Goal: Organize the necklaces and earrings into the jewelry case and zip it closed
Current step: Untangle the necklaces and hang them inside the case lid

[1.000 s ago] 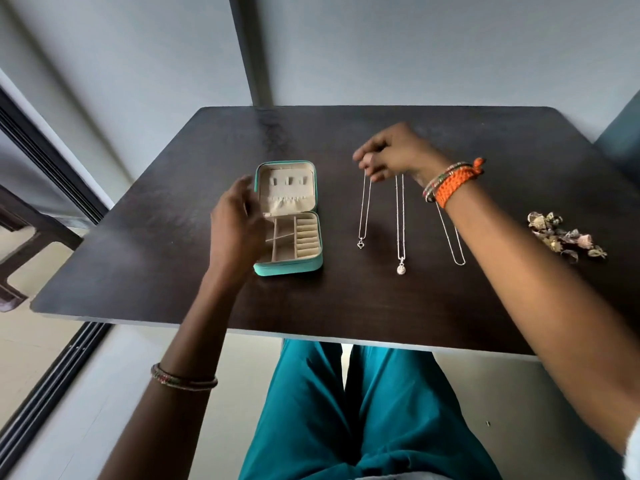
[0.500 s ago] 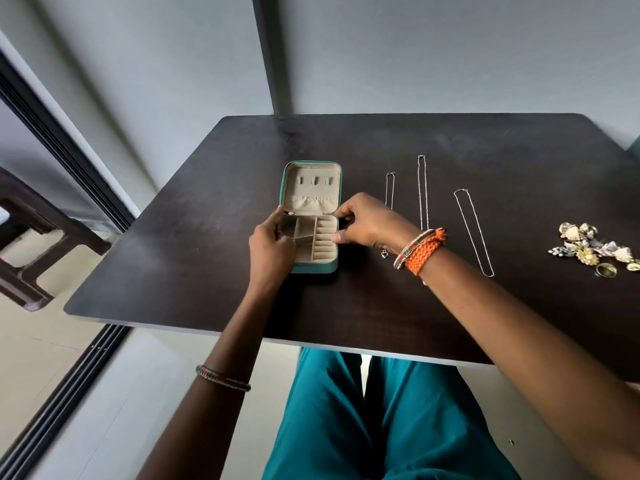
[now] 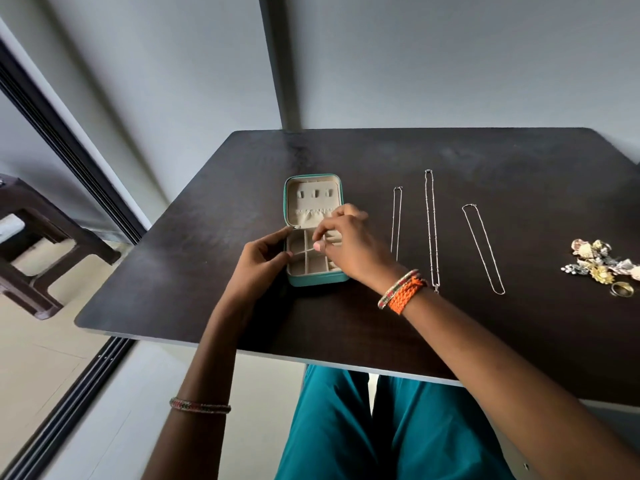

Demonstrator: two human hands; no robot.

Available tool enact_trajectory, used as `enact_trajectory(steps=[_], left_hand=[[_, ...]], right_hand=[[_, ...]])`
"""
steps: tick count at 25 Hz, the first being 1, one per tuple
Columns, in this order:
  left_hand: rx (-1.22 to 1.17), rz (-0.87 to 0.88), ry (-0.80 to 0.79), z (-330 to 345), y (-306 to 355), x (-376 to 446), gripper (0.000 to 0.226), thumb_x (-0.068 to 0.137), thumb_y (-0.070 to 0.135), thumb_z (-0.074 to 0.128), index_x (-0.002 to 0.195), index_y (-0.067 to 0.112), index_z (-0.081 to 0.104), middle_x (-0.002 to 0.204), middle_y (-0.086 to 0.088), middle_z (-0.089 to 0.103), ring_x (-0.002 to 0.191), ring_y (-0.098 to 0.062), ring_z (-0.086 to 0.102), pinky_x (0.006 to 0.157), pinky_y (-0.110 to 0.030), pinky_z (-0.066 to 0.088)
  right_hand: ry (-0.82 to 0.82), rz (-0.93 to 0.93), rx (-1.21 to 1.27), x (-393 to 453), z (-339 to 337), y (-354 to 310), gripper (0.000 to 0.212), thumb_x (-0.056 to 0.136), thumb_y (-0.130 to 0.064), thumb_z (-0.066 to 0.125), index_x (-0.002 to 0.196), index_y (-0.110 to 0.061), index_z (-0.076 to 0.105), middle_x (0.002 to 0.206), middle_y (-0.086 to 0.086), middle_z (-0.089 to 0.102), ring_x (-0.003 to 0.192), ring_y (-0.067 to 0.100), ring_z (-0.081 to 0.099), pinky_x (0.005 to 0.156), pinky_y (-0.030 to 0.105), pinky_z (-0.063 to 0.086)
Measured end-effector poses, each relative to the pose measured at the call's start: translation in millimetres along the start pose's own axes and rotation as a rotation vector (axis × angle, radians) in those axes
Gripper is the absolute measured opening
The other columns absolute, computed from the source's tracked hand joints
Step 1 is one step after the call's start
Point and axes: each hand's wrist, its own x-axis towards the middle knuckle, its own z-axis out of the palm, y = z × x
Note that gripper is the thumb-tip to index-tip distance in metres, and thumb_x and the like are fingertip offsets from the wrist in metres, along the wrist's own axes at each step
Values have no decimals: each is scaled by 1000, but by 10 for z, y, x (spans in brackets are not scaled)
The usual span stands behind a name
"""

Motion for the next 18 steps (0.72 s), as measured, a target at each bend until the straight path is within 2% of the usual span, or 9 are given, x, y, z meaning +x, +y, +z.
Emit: enact_trajectory(steps=[2, 4, 5, 7, 12, 14, 18], left_hand=[[193, 47, 36, -32, 20, -1, 24, 87, 4, 62, 109, 10, 69, 107, -1, 69, 85, 3, 65, 80, -14, 53], [332, 68, 98, -52, 38, 29, 11, 83, 9, 69, 93, 9, 74, 95, 3, 69, 73, 11, 61, 70, -5, 50], [369, 69, 118, -54, 46, 49, 7, 82, 10, 70, 88, 11, 74, 91, 3, 69, 67, 14, 60, 66, -5, 49], [441, 75, 143, -35, 86, 67, 4, 82, 14, 70, 81, 16, 73, 84, 2, 72, 64, 11, 62, 65, -14, 51], [465, 16, 245, 37, 51, 90, 2, 80, 25, 70, 78, 26, 70, 73, 1, 71, 72, -15, 69, 69, -40, 58], [464, -44, 270, 64, 40, 89, 3, 79, 31, 69, 77, 29, 68, 72, 4, 71, 74, -20, 68, 71, -42, 57], [419, -153, 256, 88, 46, 96, 3, 80, 30, 67, 77, 30, 65, 81, 5, 70, 87, -20, 67, 80, -41, 55]], right_hand=[[-8, 15, -82, 32, 54, -26, 9, 82, -23, 69, 87, -16, 73, 113, 7, 56, 110, 24, 46, 88, 34, 45], [-5, 26, -155, 65, 55, -51, 9, 81, -26, 69, 85, -18, 73, 112, 5, 58, 108, 23, 46, 86, 34, 44], [-8, 26, -182, 86, 50, -62, 9, 81, -27, 70, 84, -20, 73, 111, 5, 58, 108, 23, 45, 87, 34, 44], [-27, 29, -221, 114, 39, -86, 9, 80, -28, 70, 84, -22, 74, 112, 5, 58, 109, 24, 43, 90, 37, 44], [-60, 103, -151, 125, 45, -58, 11, 80, -32, 70, 87, -24, 74, 116, 2, 55, 114, 23, 39, 92, 37, 37], [-78, 120, -144, 139, 43, -38, 10, 81, -35, 70, 87, -27, 73, 118, -1, 56, 116, 22, 38, 91, 37, 32], [-128, 177, -172, 214, 0, -45, 8, 78, -39, 73, 80, -32, 72, 119, -7, 57, 119, 22, 38, 92, 39, 29]])
